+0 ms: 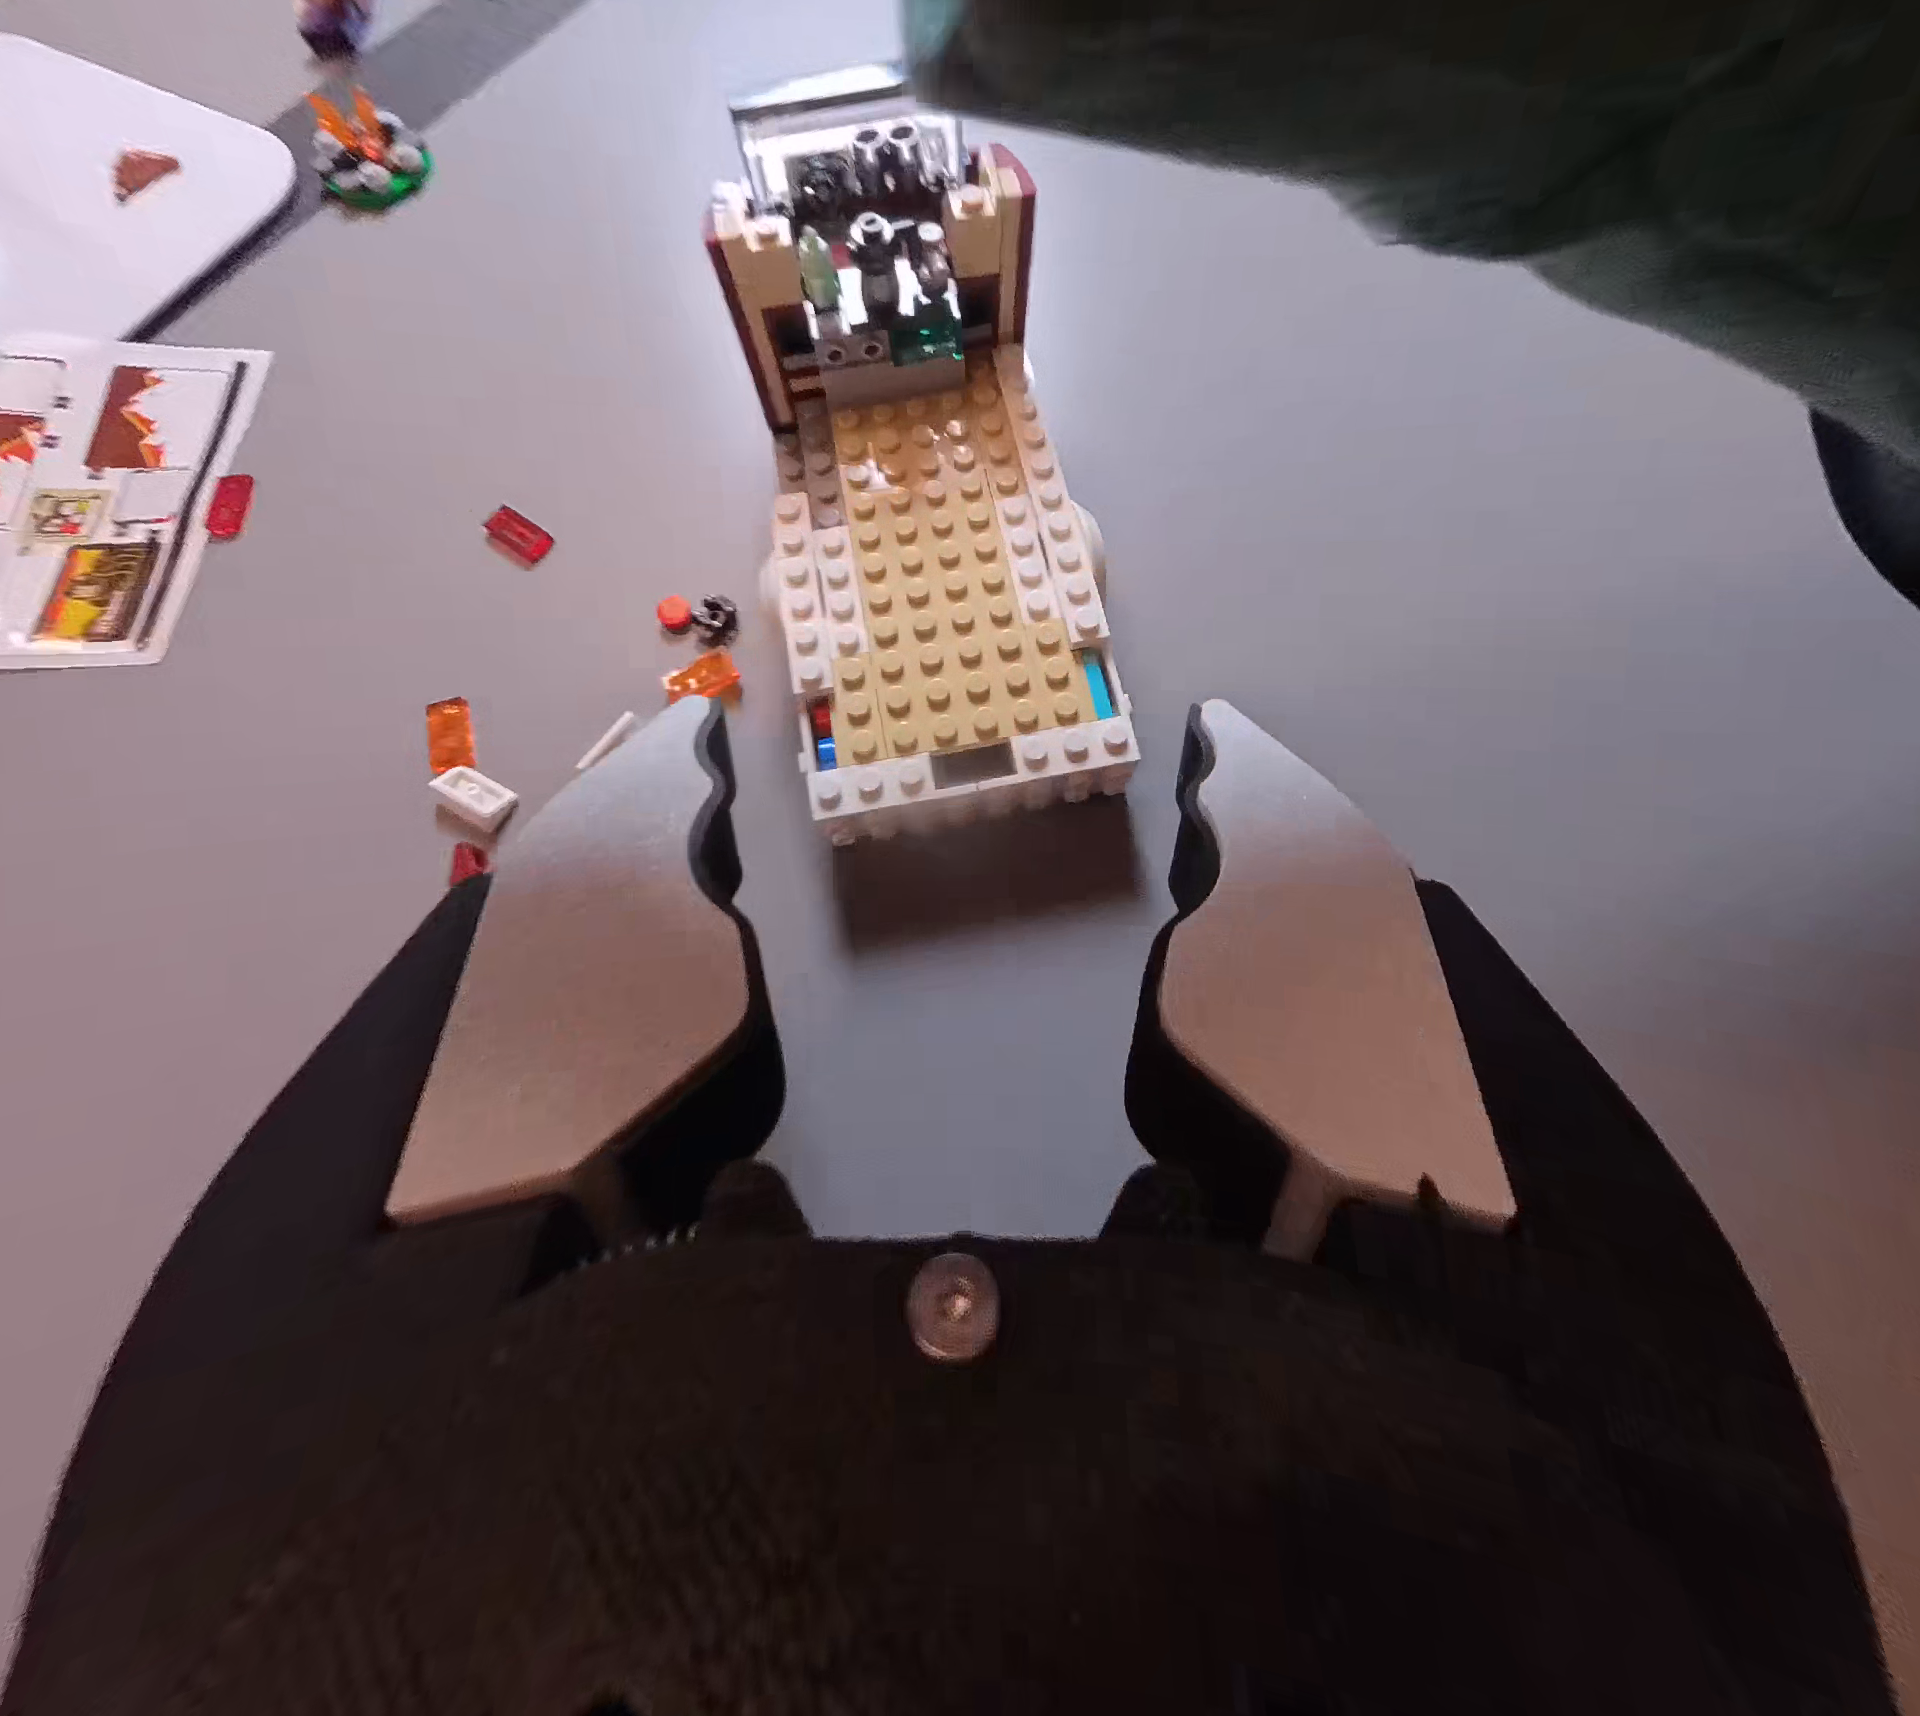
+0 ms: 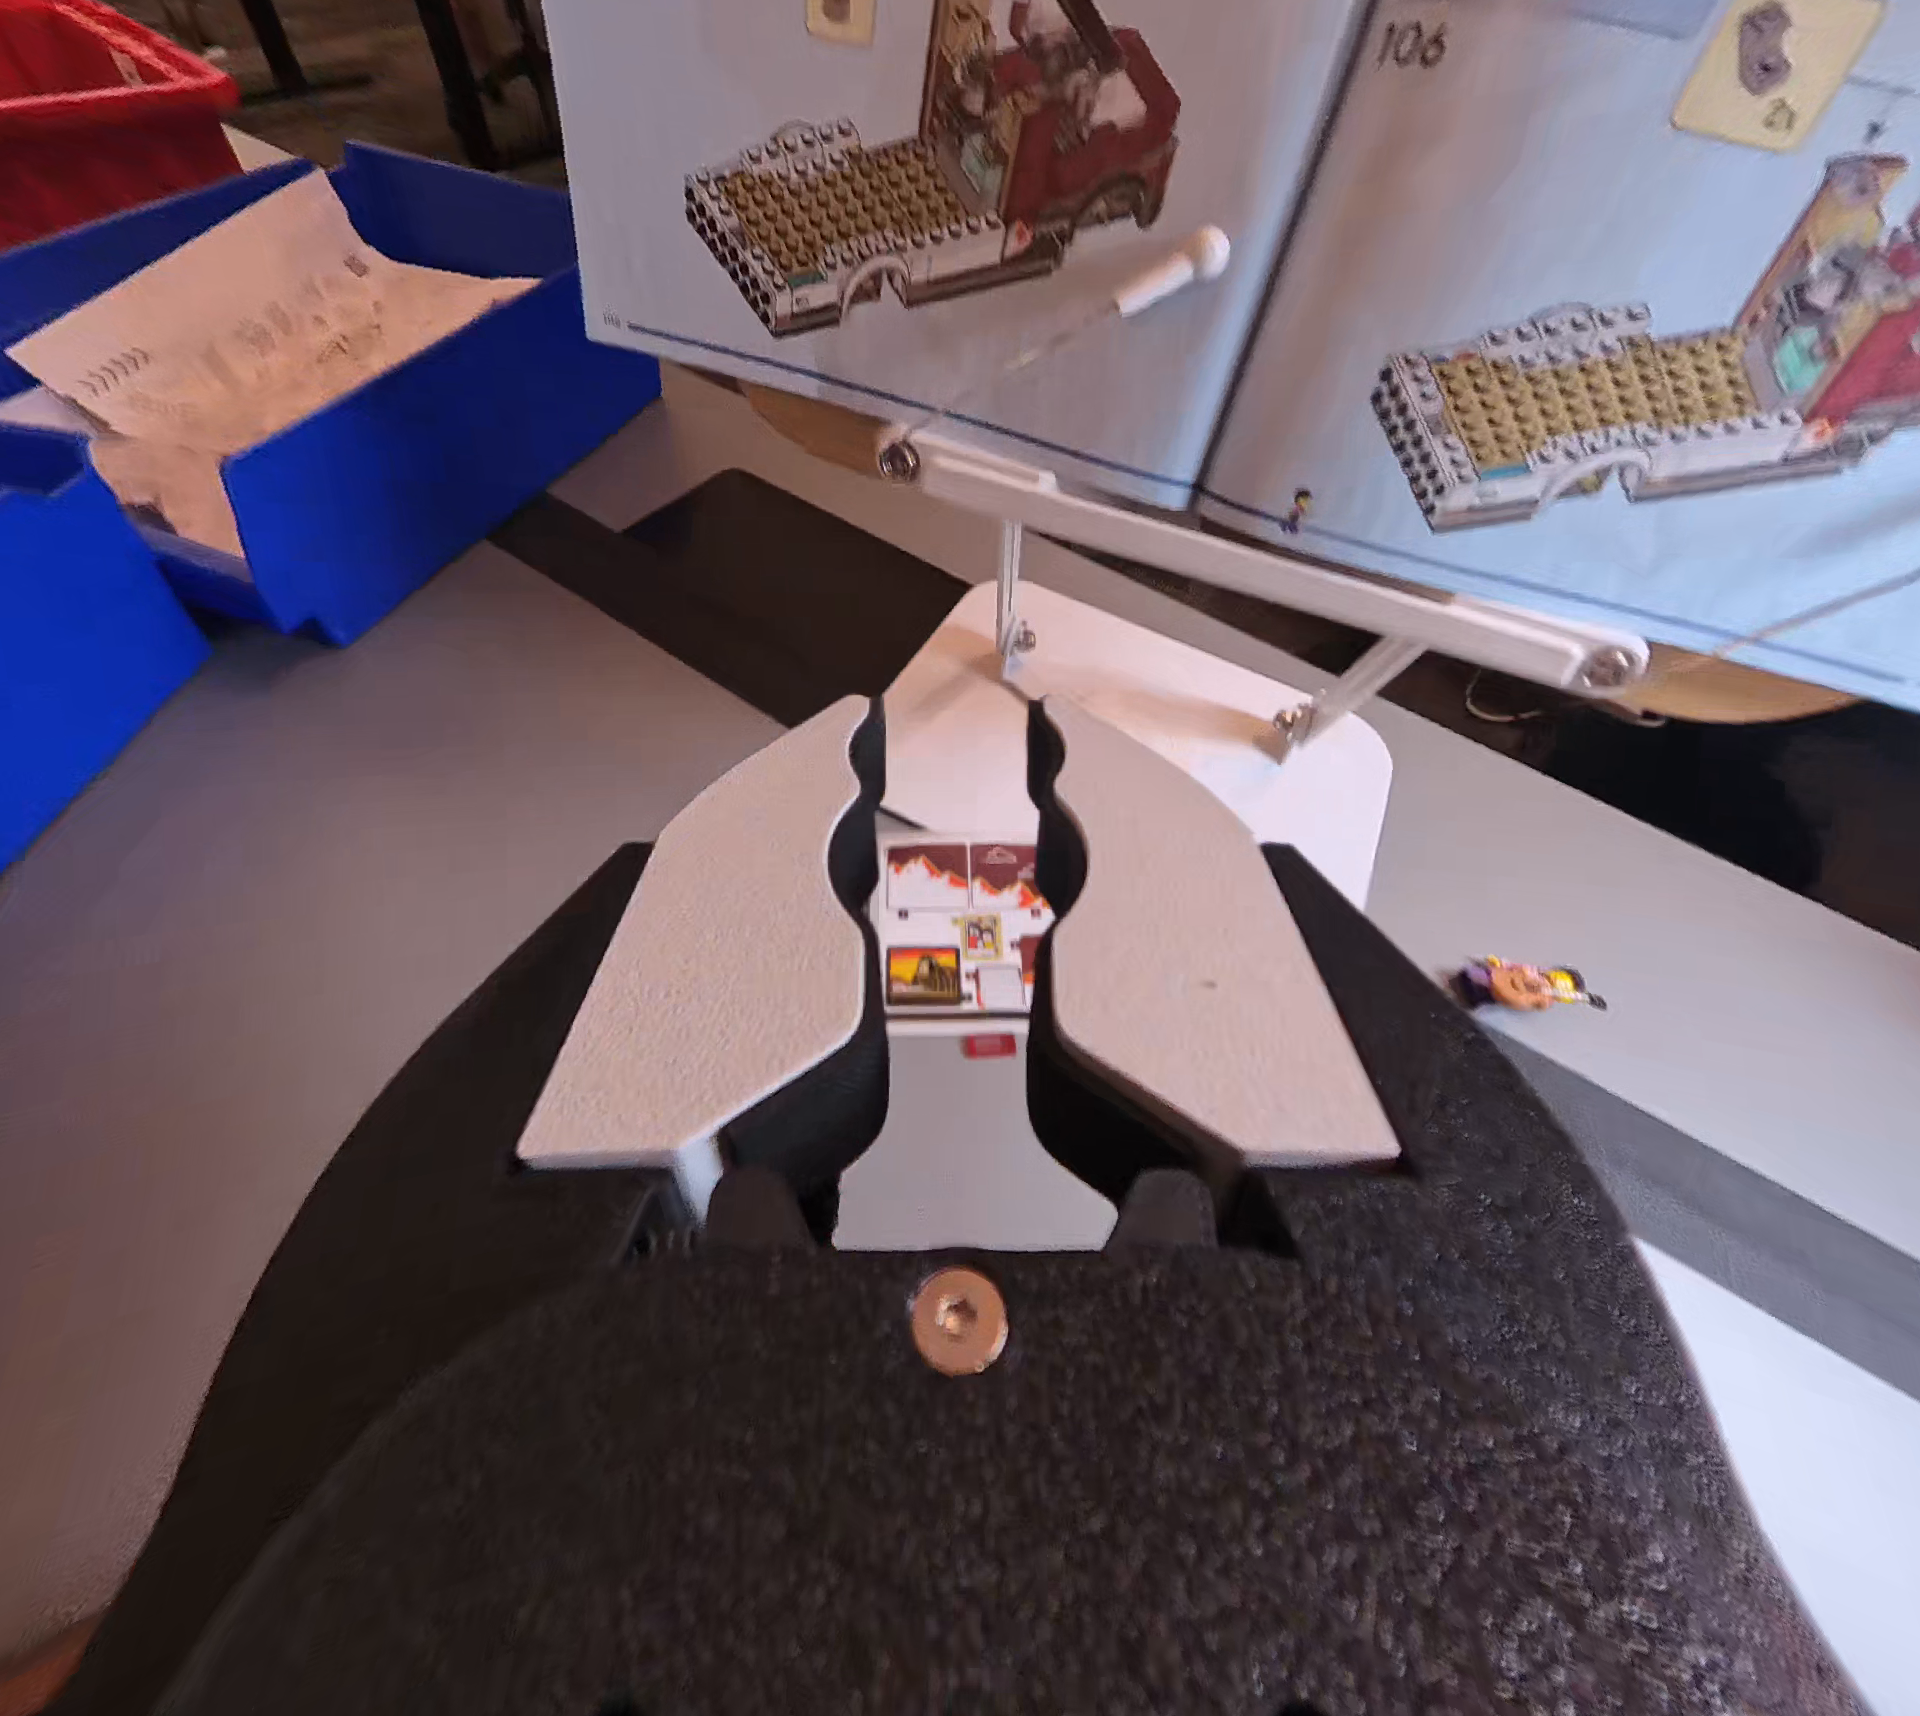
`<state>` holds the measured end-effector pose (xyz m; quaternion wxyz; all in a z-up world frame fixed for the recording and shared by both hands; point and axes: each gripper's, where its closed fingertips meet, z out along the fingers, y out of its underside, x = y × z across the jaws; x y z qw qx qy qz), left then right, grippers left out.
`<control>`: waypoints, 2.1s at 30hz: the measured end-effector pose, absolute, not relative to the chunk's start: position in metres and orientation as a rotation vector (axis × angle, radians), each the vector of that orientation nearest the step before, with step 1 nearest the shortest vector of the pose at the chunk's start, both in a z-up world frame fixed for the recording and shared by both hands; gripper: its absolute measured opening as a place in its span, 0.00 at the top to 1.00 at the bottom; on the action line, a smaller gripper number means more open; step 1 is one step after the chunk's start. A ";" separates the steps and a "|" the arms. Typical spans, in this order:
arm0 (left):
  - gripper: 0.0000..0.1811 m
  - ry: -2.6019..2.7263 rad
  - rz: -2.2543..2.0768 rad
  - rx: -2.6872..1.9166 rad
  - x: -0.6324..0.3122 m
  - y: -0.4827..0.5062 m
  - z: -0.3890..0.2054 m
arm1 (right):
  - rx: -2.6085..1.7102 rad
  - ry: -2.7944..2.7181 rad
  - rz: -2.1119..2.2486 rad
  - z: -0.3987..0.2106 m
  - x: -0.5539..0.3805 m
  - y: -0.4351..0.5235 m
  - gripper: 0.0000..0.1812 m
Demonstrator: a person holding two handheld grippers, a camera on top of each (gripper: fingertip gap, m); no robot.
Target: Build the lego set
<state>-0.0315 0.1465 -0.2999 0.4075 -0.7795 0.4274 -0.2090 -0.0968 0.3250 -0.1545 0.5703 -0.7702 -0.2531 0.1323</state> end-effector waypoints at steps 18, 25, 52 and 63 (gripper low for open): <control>0.66 0.841 -0.544 -1.838 -0.061 0.178 -0.276 | -1.722 -0.532 0.244 -0.120 -0.168 0.404 0.89; 0.69 0.827 -0.543 -1.825 -0.063 0.179 -0.273 | -1.697 -0.555 0.253 -0.120 -0.155 0.399 0.88; 0.75 0.777 -0.621 -1.852 -0.066 0.189 -0.278 | -1.689 -0.464 0.625 -0.157 0.040 0.491 0.59; 0.76 0.790 -0.607 -1.838 -0.065 0.188 -0.277 | -1.655 -0.389 0.421 -0.153 0.048 0.474 0.57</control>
